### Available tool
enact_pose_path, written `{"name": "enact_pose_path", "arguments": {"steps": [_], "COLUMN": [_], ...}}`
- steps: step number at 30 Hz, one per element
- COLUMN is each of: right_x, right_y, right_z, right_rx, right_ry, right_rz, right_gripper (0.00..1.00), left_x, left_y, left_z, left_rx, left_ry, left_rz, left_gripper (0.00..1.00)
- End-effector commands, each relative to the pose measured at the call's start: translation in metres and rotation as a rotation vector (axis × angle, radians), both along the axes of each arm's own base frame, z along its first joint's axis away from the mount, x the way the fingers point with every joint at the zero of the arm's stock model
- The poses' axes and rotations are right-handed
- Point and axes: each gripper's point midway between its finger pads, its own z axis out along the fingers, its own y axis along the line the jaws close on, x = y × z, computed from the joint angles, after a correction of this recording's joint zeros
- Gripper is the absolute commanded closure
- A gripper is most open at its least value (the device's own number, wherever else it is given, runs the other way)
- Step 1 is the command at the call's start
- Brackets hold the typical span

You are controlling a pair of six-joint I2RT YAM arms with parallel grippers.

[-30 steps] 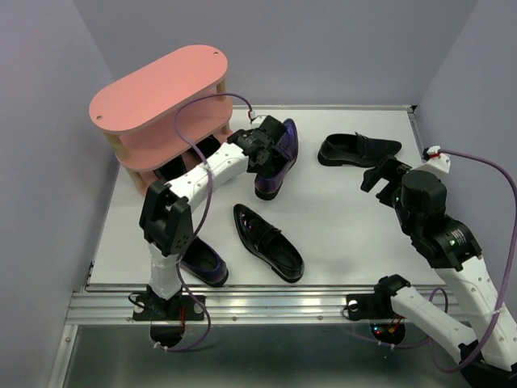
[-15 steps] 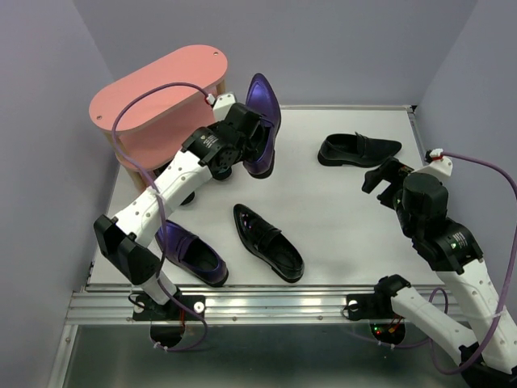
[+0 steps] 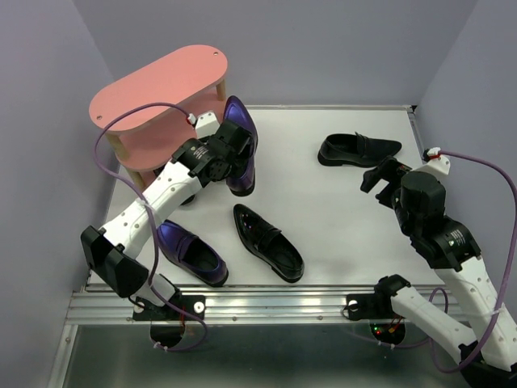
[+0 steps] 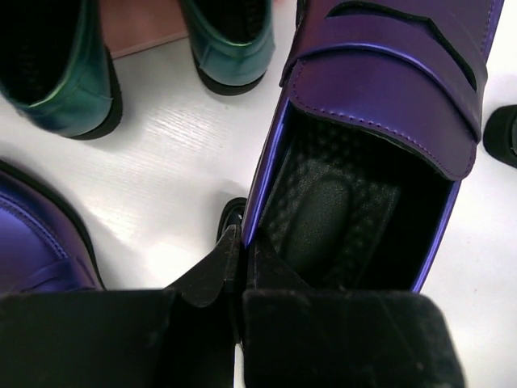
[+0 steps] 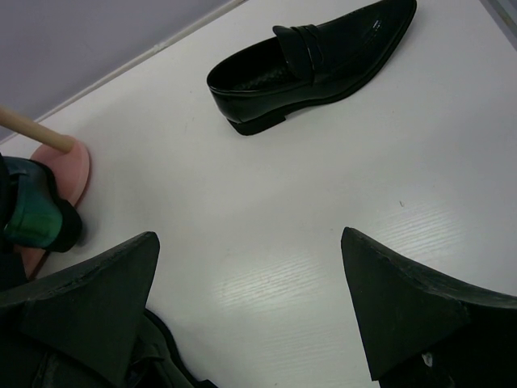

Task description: Place and organize the shoes onto the shoe shelf

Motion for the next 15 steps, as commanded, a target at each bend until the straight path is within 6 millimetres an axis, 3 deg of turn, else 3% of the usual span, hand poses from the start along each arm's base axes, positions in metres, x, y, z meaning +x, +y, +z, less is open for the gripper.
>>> {"name": "enact_pose_path", "arguments": {"steps": [1, 8, 15], "right_x": [0.004, 0.004, 0.007], "right_y": [0.001, 0.001, 0.006], "right_z": [0.014, 0.013, 0.024], "right_rx": [0.029, 0.027, 0.046], "right_ry": [-0.053, -0.054, -0.077], "right_rz": [-0.002, -0.001, 0.015], "right_gripper": [0.0, 0.0, 0.0], "left_x": [0.008, 0.007, 0.026], "left_y": [0.026, 0.049, 0.07], "left_z": [0.048, 0.054, 0.056], "left_rx": [-0.098, -0.092, -0.068], "left_ry": [-0.175, -0.2, -0.218], "left_rz": [0.139, 0.203, 0.243], "left_gripper": [1.0, 1.0, 1.0]}}
